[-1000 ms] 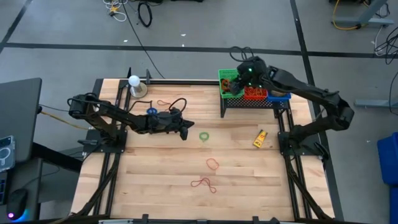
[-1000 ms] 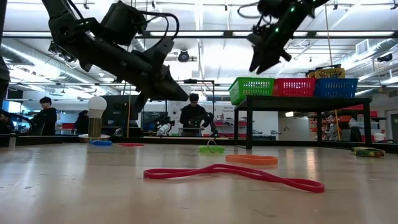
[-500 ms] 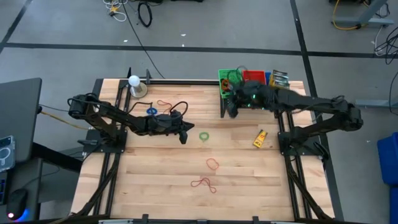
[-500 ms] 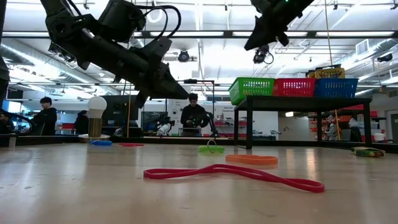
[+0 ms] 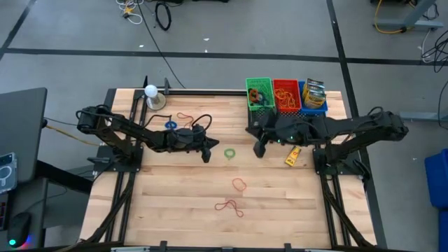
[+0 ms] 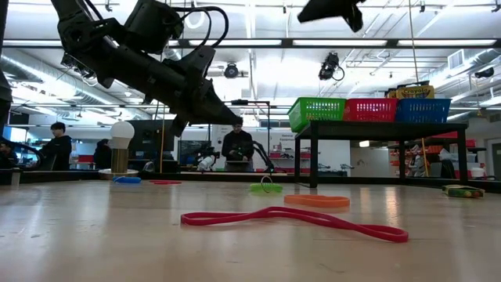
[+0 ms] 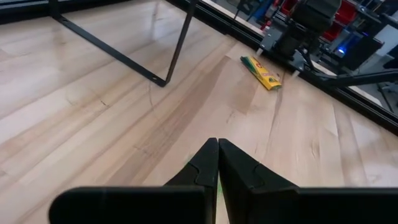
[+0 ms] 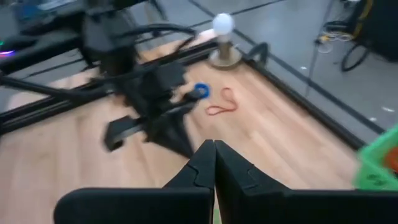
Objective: Pick & Place Office Desk Supplies
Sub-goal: Put the orange rubber band into the red bin
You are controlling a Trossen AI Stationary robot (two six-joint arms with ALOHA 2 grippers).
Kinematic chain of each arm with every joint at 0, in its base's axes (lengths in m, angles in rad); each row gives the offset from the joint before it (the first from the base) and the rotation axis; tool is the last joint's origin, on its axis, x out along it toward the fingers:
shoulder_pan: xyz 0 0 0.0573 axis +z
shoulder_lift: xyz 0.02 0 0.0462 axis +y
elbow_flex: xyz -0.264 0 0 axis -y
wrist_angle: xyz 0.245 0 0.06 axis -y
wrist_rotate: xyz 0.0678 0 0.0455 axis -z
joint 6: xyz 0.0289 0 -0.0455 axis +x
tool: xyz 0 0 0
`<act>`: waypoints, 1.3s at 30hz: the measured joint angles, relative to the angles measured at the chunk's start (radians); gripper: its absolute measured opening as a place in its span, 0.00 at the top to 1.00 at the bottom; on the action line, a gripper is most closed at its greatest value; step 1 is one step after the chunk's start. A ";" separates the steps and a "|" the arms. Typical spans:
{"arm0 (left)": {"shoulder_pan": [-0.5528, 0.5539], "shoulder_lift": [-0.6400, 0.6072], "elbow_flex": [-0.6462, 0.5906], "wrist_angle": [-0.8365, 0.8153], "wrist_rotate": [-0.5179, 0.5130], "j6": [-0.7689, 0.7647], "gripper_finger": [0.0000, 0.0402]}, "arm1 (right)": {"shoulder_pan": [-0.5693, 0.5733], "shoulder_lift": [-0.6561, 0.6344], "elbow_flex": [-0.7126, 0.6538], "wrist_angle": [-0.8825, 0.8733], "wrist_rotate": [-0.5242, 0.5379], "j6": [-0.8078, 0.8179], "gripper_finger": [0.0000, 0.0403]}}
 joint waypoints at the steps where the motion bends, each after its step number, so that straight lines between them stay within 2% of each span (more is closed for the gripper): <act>1: 0.000 0.000 0.000 0.000 0.006 0.000 0.96 | 0.019 0.007 0.008 0.000 0.002 0.012 0.99; 11: 0.000 0.000 0.000 0.013 0.038 -0.018 0.96 | 0.177 0.136 0.014 -0.036 -0.001 0.177 1.00; 22: -0.006 0.000 0.000 0.008 0.066 0.030 0.96 | 0.302 0.360 0.151 -0.181 -0.048 0.274 0.98; 31: -0.007 0.000 0.000 0.007 0.092 0.031 0.96 | 0.337 0.501 0.248 -0.263 -0.176 0.298 0.84; 36: -0.006 0.000 0.000 0.008 0.089 0.035 0.96 | 0.328 0.510 0.249 -0.300 -0.257 0.280 0.70; 39: -0.006 0.000 0.000 0.007 0.100 0.084 0.96 | 0.326 0.516 0.249 -0.307 -0.268 0.252 0.61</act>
